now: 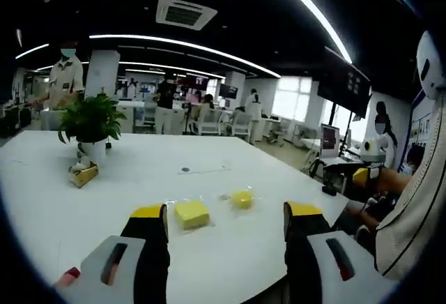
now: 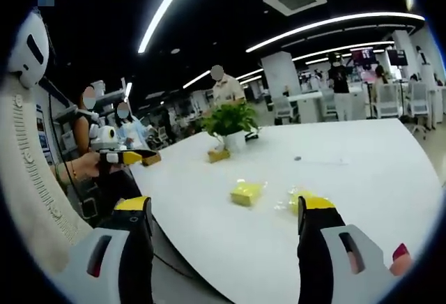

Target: Compare the silicone blocks by pressing each to a similar depth, holding the contact briefly, and releasing to observe deformation and rebound differences across the visible hardness samples.

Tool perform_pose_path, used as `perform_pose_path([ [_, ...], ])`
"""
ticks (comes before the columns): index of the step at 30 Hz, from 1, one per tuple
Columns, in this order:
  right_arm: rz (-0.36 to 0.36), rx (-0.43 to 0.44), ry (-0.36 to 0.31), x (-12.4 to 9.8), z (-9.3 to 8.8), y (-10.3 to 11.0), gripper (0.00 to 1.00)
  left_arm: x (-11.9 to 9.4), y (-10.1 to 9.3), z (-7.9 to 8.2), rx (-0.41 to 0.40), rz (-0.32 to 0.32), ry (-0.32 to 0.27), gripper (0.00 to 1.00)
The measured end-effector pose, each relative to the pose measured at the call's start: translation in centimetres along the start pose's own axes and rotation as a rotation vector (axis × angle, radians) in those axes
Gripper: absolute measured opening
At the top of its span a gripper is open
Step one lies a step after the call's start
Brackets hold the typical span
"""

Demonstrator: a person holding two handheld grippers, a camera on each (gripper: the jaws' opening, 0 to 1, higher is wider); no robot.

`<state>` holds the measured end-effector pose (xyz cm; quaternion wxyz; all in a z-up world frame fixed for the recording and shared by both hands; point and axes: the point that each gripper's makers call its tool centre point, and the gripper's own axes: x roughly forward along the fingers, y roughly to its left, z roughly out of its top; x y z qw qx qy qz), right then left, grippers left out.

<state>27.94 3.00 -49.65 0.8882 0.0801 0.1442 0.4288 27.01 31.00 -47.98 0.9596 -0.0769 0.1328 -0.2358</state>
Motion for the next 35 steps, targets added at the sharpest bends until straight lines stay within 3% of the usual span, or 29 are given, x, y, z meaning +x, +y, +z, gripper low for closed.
perform_pose_path([
  [4, -0.006, 0.016, -0.003, -0.1, -0.1, -0.4, 0.79, 0.2, -0.3, -0.6, 0.035, -0.007, 0.021, 0.69],
  [12, -0.040, 0.019, 0.012, -0.7, -0.3, -1.8, 0.79, 0.1, 0.3, -0.9, 0.019, -0.006, 0.027, 0.68],
  [23, -0.061, 0.020, -0.020, -1.6, 0.8, -2.7, 0.78, 0.0, 1.3, 1.0, -0.010, 0.021, -0.039, 0.67],
  [35, -0.043, 0.034, -0.028, -1.4, 0.7, -2.2, 0.77, 0.1, 1.7, 1.0, -0.022, 0.036, -0.057, 0.67],
])
